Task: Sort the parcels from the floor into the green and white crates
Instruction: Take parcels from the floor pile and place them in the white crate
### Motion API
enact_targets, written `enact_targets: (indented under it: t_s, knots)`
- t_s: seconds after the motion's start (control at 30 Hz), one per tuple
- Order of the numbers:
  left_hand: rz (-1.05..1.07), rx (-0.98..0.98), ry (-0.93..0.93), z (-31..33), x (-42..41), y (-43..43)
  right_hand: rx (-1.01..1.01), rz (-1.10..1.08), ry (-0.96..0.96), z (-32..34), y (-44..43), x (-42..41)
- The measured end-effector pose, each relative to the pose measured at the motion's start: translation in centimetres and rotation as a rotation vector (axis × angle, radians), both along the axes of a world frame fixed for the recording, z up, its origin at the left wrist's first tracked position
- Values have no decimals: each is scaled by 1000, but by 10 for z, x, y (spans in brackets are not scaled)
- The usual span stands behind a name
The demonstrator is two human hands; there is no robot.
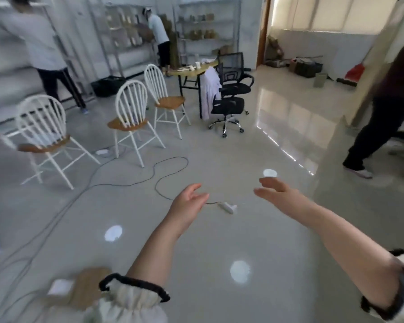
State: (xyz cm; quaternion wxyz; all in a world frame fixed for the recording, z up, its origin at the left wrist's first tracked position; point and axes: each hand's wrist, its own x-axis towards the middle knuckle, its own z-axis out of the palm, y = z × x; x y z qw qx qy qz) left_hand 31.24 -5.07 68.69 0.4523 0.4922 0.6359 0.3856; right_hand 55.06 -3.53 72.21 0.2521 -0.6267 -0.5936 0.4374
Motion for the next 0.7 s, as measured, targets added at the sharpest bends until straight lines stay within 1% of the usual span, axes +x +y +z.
enact_targets:
  t_s: [0.1,0.17,0.3,0.4,0.53,0.7]
  knots:
    - [199,-37,49,-24,-101,-34,-19,175,-36,-33,7,-89]
    - [335,-83,96,-41,-156,-63,-18,297,-96,-50,11,-145]
    - [553,-185,223,-60,-247,-111,79,601,-301,-64,25,-244]
    - [651,-247,264,-72,-300,-137,103,772,-370,-71,43,-307]
    - [792,-307,274,-94,-358,-158,74,930,-392,-87,78,-381]
    - [948,-420,251,-141,-417,-169,17,1025,-422,-121,129,-469]
